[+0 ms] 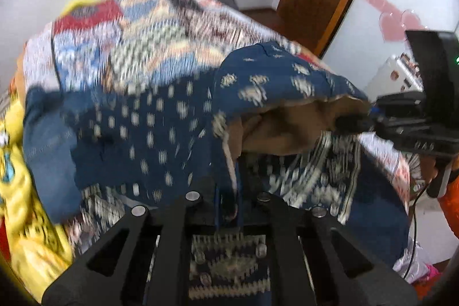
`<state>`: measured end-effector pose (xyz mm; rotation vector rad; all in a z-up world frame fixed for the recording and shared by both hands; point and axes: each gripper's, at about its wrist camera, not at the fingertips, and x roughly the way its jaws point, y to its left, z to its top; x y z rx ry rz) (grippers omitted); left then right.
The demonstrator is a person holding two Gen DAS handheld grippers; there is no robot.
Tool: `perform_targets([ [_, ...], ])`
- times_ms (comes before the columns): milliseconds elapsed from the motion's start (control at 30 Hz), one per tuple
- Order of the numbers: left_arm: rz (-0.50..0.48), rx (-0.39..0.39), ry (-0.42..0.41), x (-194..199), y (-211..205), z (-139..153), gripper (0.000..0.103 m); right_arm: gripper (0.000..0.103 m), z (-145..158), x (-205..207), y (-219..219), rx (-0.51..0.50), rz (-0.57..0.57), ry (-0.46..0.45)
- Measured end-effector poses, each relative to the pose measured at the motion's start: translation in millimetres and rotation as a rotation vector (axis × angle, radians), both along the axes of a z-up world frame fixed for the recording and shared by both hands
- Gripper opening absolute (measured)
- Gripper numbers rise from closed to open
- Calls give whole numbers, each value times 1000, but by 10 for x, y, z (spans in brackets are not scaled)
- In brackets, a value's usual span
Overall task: Fold large clothes
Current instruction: 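Lift the hood with both tools and fold it over the hoodie body, then open both tools and release the hood on the hoodie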
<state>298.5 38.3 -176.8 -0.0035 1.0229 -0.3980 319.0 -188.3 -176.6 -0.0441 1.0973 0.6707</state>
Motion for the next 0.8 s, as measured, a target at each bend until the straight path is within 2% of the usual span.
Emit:
perform_targets([
  [33,2,-3,19,-68,2,-13,13,16,3,-18,-9,-3,0,10],
  [100,2,-2,19,-186,12,15,31,17,48,-79,-30,-3,11,23],
  [200,-3,14,-37,-369,21,200,49,22,178,-156,-62,5,28,3],
  [333,-2,-10,-97,-456,49,472,54,23,327,-249,-75,30,55,-30],
  [433,15,-59,-132,-426,98,665,55,23,463,-281,-67,59,66,-61],
  [500,39,-58,-165,-369,103,763,57,26,546,-268,-45,58,57,-100],
  [533,51,-54,-174,-326,101,782,57,31,560,-251,-27,54,50,-114],
  [567,68,-55,-174,-257,98,777,59,39,560,-220,-2,51,39,-122],
  [633,88,-60,-145,-145,80,682,59,45,507,-167,58,42,11,-127],
  [800,64,-21,-28,20,-106,137,59,45,141,-59,273,-2,-13,-43],
])
